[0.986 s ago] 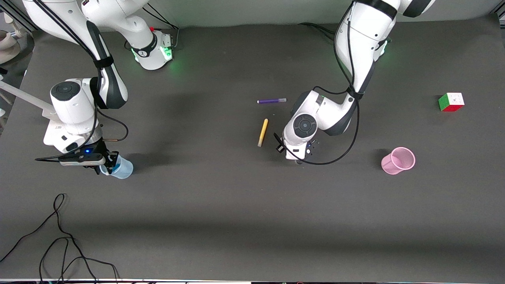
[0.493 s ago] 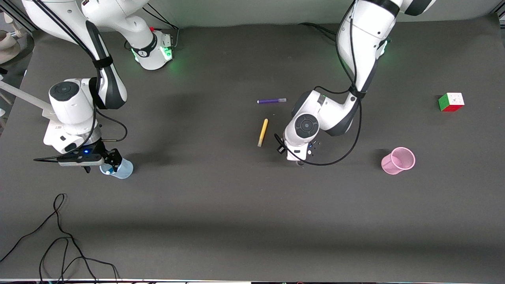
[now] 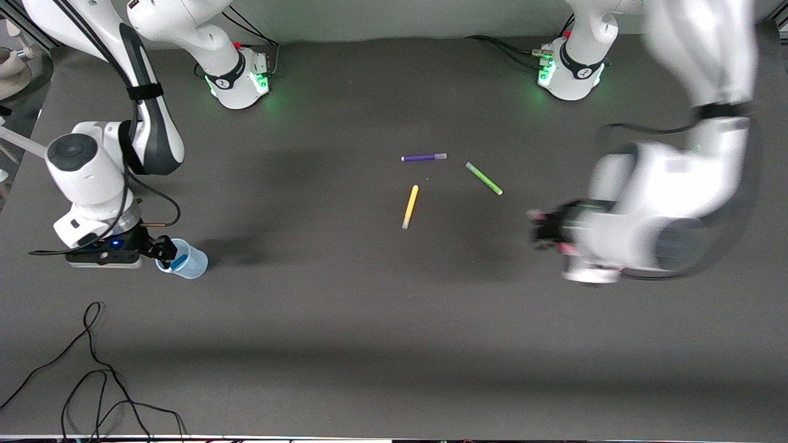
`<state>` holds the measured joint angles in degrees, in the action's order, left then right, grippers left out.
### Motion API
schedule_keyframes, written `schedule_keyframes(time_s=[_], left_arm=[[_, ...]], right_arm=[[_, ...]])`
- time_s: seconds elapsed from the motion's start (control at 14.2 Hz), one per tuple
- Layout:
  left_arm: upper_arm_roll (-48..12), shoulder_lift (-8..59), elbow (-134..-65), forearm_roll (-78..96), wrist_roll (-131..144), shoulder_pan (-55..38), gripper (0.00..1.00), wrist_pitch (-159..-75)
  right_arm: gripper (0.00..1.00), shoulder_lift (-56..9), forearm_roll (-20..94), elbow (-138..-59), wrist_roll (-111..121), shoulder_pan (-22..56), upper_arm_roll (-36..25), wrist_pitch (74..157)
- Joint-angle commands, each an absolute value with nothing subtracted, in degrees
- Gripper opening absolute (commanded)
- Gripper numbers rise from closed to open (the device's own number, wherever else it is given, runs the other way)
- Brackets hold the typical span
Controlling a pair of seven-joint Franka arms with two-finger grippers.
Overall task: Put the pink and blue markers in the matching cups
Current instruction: 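Carry the pink marker to the pink cup while the right gripper withdraws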
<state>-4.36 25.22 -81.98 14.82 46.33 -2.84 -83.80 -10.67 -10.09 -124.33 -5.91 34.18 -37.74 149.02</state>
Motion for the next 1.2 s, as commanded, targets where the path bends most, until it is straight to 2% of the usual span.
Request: schedule_keyframes(time_s=[0.0,0.28,0.63,0.85,1.13], left_arm=[[-5.54,26.72,-78.75,21.77,34.40,10.15,0.00,-76.66],[-5.54,30.31,-78.75,34.16,30.67,20.99,0.00,-74.27],[-5.54,37.61,-79.45,44.90,30.68,25.05,0.00,-74.09],[-5.62,39.63,-81.47,47.11,30.06,27.59,0.00,-72.86],[-5.62,40.08,-87.61,47.37,24.01,30.06,0.00,-72.68]], right_arm=[[1.00,-9.94,-5.38,-119.55,-5.54,35.42,-37.62,139.78],[1.00,-5.81,0.08,-112.17,-2.47,35.86,-37.70,122.47],[1.00,1.91,-0.61,-104.68,-1.85,36.03,-37.62,102.78],[1.00,7.72,-2.19,-103.63,-2.02,36.12,-36.30,97.13],[1.00,5.45,-3.25,-99.41,-2.28,37.00,-35.07,96.33]])
